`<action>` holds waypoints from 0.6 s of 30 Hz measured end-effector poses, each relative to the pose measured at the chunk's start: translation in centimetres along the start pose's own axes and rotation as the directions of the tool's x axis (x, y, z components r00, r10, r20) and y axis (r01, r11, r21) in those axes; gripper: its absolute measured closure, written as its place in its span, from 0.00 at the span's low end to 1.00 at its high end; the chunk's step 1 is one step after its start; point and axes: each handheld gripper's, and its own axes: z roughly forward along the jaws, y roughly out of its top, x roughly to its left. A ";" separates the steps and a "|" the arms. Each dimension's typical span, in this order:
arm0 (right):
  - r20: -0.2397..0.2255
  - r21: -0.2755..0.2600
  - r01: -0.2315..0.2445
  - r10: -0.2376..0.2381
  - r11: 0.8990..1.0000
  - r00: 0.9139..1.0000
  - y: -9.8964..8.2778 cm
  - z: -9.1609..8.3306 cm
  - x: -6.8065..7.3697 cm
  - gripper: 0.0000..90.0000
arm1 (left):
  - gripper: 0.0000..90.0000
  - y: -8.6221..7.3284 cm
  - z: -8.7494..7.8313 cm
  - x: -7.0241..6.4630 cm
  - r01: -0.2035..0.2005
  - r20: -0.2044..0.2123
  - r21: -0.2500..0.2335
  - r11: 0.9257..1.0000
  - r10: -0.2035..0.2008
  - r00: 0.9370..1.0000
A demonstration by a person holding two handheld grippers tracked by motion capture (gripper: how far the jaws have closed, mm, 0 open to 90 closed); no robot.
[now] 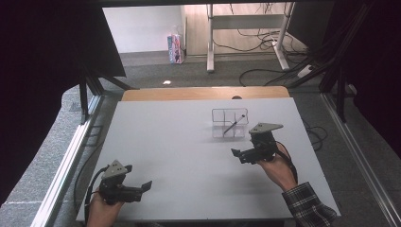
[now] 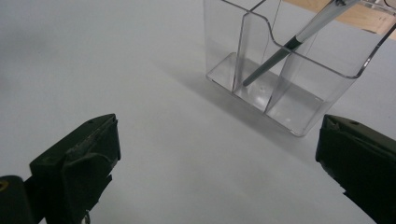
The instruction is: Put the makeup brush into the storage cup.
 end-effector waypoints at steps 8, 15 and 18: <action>-0.003 0.006 0.002 -0.002 1.000 1.000 -0.4 -0.2 0.3 0.00 | 0.02 0.0 0.0 0.0 0.002 -0.005 0.002 1.000 -0.002 1.000; -0.011 0.019 0.002 -0.002 1.000 1.000 -1.1 -0.6 0.6 0.00 | 0.02 0.0 0.0 0.1 0.002 -0.006 0.005 1.000 -0.002 1.000; -0.015 0.025 0.002 -0.001 1.000 1.000 -1.4 -0.7 0.7 0.00 | 0.02 0.0 0.0 0.1 0.002 -0.008 0.007 1.000 -0.002 1.000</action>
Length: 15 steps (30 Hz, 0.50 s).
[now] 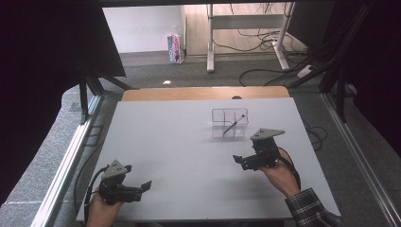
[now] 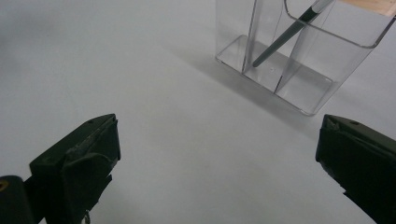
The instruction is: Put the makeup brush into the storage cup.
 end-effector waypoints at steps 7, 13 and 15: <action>-0.009 0.008 0.001 -0.001 1.000 1.000 -0.5 -0.2 0.3 0.00 | 0.02 0.0 0.0 0.0 0.001 -0.001 0.001 1.000 -0.001 1.000; -0.019 0.016 -0.010 0.010 1.000 1.000 -1.1 -0.3 0.3 0.00 | 0.02 0.0 0.0 0.0 0.002 0.000 0.001 1.000 -0.002 1.000; -0.017 0.018 -0.015 0.015 1.000 1.000 -1.2 -0.4 0.3 0.00 | 0.02 0.0 0.0 0.0 0.001 0.000 0.001 1.000 -0.001 1.000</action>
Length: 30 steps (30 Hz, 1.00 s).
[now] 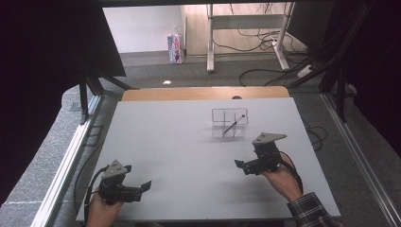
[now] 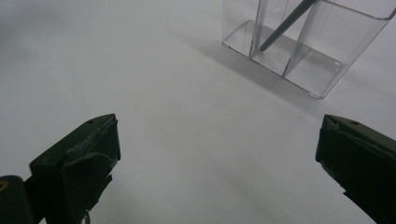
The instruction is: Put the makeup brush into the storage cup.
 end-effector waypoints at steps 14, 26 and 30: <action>0.013 -0.002 0.017 -0.017 1.000 1.000 -0.7 -1.2 0.4 0.00 | 0.02 0.0 0.1 -0.1 -0.004 -0.001 0.004 1.000 0.004 1.000; 0.034 0.005 0.023 -0.023 1.000 0.999 -1.5 -2.3 0.5 0.00 | 0.02 0.0 0.1 -0.1 -0.004 0.000 0.005 1.000 0.004 1.000; 0.043 0.007 0.024 -0.025 1.000 0.999 -1.7 -2.7 0.6 0.00 | 0.02 0.0 0.1 -0.1 -0.006 0.001 0.006 1.000 0.006 1.000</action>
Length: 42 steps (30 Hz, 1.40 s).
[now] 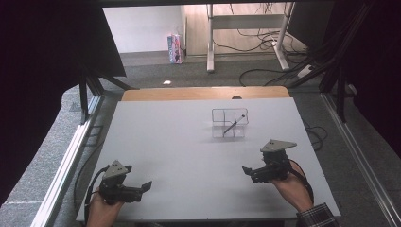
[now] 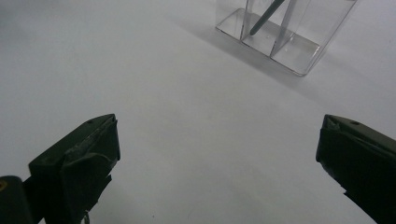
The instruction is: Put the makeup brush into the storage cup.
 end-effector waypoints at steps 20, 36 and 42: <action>0.039 -0.007 -0.010 0.011 1.000 0.999 -1.6 -1.6 0.2 0.00 | 0.02 0.0 0.0 0.0 0.000 0.006 0.000 1.000 0.000 1.000; 0.079 -0.007 -0.035 0.036 0.999 0.996 -3.4 -3.0 -0.2 0.00 | 0.02 0.0 0.0 0.0 0.007 0.010 -0.001 1.000 -0.007 1.000; 0.086 -0.002 -0.049 0.049 0.999 0.995 -4.2 -3.3 -0.3 0.00 | 0.02 0.0 0.0 0.0 0.004 0.011 0.001 1.000 -0.004 1.000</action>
